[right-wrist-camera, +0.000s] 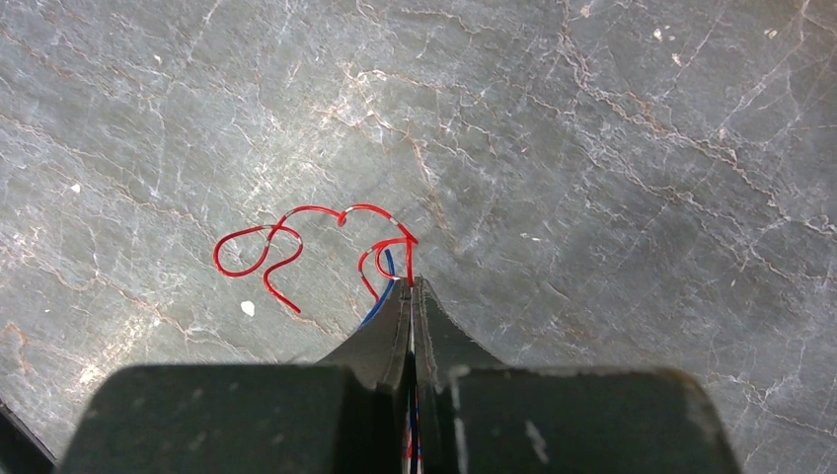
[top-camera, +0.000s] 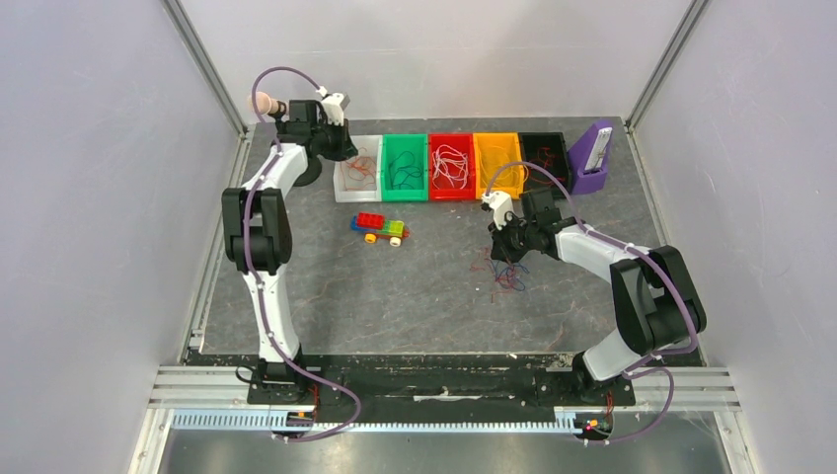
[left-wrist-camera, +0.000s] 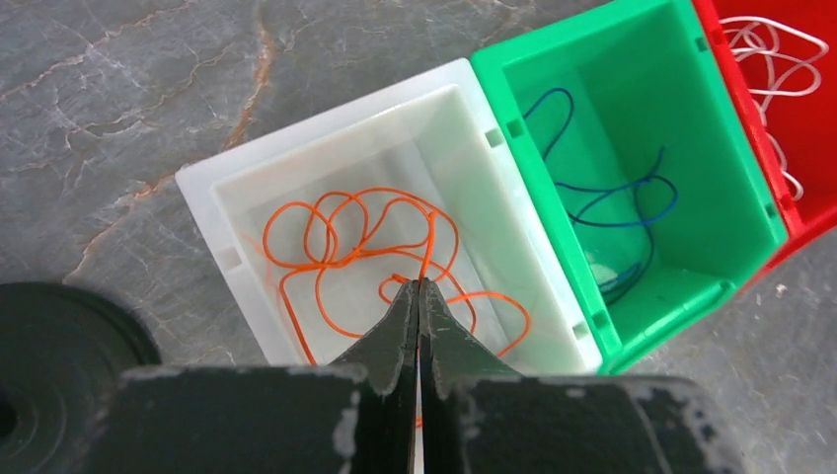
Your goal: Untangle the cables
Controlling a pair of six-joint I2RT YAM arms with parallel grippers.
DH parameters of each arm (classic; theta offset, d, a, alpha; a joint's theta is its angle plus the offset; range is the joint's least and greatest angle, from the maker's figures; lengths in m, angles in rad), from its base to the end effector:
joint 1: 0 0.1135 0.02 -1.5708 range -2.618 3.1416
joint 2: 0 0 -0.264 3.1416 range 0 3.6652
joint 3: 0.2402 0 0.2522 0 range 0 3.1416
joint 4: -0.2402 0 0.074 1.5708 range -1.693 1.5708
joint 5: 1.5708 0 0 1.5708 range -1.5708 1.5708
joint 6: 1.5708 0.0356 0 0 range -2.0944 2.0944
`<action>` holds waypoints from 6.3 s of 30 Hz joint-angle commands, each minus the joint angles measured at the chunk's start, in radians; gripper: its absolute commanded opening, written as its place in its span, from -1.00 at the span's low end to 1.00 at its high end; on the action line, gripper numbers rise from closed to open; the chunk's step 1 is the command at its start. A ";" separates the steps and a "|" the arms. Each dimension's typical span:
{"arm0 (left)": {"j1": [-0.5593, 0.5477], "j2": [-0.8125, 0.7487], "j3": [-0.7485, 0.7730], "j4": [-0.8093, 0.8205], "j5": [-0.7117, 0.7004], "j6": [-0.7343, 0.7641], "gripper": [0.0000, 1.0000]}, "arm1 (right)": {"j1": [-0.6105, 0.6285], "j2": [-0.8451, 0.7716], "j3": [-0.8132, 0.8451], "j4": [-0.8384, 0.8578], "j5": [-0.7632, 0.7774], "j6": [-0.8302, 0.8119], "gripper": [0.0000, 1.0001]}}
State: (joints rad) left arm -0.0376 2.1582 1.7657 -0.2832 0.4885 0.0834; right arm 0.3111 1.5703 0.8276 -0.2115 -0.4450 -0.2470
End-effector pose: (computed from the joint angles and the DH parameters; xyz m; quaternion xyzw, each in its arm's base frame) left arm 0.4969 -0.0354 0.2290 0.1574 0.8668 -0.2083 0.4248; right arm 0.2831 0.1071 0.1694 -0.3203 0.8750 0.2196 0.2891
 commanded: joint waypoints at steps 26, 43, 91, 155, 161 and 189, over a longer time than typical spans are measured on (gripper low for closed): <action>-0.222 -0.552 -0.310 -0.213 0.350 0.032 0.41 | -0.014 -0.129 0.030 0.148 -0.339 0.159 -1.00; -0.470 -0.425 -0.752 0.670 0.416 -0.936 0.56 | 0.026 -0.228 -0.033 0.202 -0.255 0.192 -1.00; -0.085 -0.778 -0.213 -0.183 0.381 -0.125 -0.96 | -0.167 -0.111 -0.197 -0.053 0.311 -0.471 -1.00; -0.300 -0.641 -0.087 0.483 0.540 -0.806 -0.96 | 0.044 -0.264 0.057 0.757 -0.325 0.365 -1.00; -0.214 -0.661 -0.048 0.473 0.475 -0.780 -0.95 | 0.011 -0.264 0.036 0.449 -0.157 0.129 -1.00; -0.474 -0.497 -0.045 0.003 0.207 -0.313 -0.95 | -0.153 -0.380 0.177 0.359 -0.449 0.399 -1.00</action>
State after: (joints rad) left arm -0.4133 1.5726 1.6886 -0.1791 0.7719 -0.3428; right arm 0.1116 1.2449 0.9184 0.0349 -0.8021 -0.0219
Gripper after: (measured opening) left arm 0.031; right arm 0.007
